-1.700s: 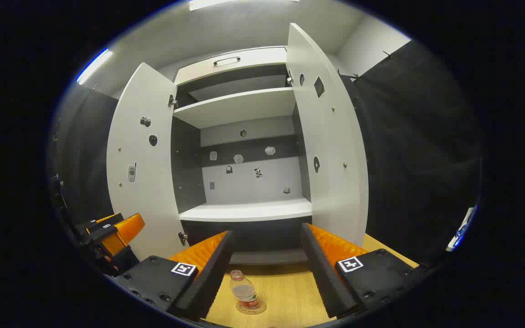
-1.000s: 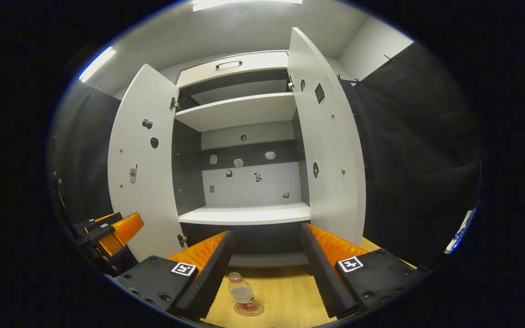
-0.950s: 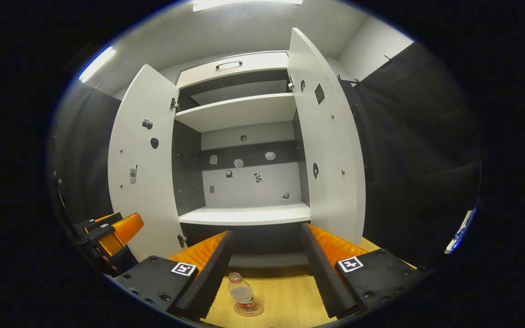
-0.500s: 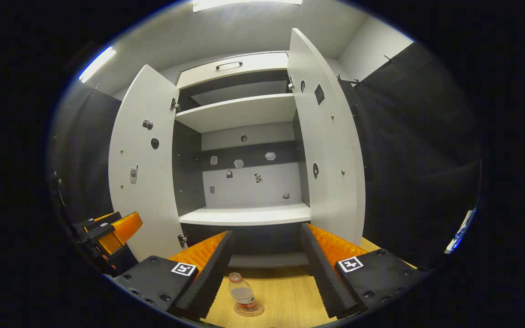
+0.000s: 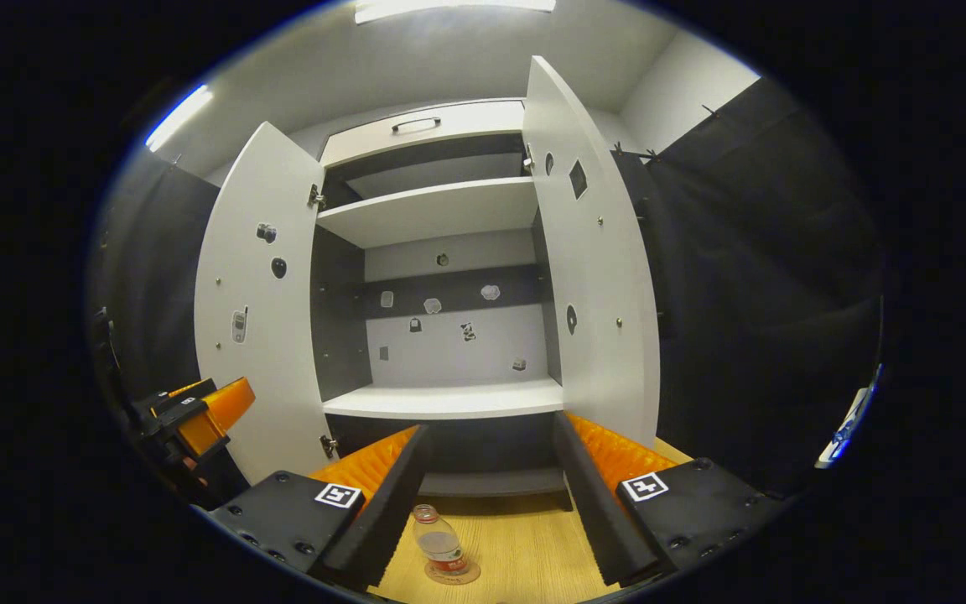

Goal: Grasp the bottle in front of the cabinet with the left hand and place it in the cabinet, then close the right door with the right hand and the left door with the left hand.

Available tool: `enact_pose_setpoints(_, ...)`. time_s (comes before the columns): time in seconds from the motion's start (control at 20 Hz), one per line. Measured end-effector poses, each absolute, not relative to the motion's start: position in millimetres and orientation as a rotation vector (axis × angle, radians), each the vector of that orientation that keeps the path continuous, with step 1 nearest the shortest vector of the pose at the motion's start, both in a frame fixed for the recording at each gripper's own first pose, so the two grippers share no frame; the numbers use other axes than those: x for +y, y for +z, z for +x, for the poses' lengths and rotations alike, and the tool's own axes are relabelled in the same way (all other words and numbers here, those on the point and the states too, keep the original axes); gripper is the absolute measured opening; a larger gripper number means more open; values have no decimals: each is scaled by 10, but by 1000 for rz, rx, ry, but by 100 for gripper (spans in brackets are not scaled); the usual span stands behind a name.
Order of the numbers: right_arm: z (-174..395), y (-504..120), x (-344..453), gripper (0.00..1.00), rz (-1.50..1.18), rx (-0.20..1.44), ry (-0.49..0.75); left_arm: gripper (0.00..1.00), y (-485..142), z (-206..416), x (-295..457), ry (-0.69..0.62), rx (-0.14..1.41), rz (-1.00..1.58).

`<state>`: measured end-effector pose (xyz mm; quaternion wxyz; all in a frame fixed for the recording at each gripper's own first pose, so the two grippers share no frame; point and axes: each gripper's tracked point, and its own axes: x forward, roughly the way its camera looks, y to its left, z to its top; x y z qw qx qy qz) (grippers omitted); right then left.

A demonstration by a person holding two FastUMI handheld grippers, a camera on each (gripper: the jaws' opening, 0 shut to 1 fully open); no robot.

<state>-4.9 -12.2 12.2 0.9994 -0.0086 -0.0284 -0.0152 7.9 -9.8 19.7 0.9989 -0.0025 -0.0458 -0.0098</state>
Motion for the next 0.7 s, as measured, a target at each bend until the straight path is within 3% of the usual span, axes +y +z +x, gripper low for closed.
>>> enact_pose_setpoints(0.4, -151, 128, -312, 97, -33, -45, -74, 95, -851, 196, -1311, -315, 98, -68)
enact_pose_setpoints(0.7, -268, 116, -544, 97, -52, -26, -124, 95, -1918, 307, -1655, -338, 216, -27)
